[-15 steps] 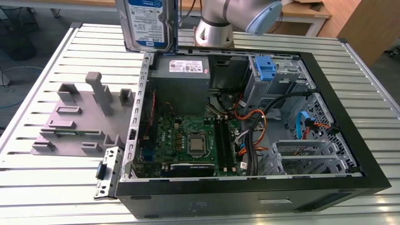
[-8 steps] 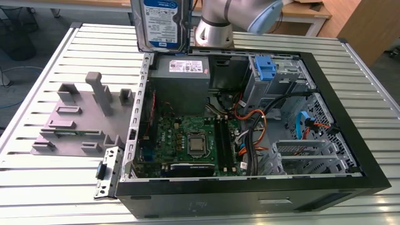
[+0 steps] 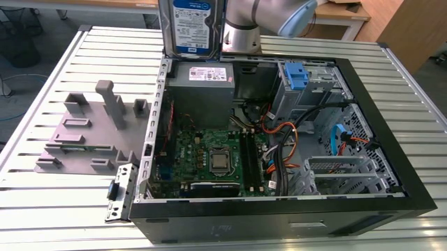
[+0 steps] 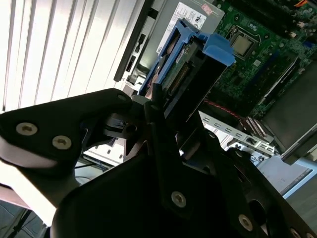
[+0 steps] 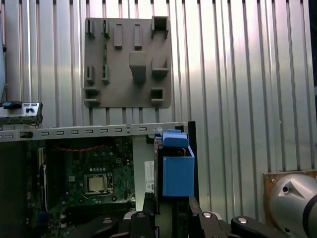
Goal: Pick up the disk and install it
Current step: 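Pick up the disk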
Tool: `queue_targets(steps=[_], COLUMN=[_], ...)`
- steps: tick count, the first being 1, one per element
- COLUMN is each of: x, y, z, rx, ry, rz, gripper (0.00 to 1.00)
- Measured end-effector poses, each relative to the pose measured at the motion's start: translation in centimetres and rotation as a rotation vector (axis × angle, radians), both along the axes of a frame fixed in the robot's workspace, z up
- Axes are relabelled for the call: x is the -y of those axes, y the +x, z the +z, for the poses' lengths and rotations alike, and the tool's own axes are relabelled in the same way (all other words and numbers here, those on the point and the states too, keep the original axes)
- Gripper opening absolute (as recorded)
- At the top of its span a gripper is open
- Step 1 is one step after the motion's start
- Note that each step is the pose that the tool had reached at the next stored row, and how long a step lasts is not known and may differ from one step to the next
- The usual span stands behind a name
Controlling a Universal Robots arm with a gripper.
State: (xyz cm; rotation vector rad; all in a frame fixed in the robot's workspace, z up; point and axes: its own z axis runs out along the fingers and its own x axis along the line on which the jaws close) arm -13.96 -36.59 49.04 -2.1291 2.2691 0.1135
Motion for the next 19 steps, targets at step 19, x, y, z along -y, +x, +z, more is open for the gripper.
queue_targets(steps=[19], x=[0.0], y=[4.68], z=[0.0], rx=[-0.0017], ry=[0.0], rz=[0.0], gripper=[0.35])
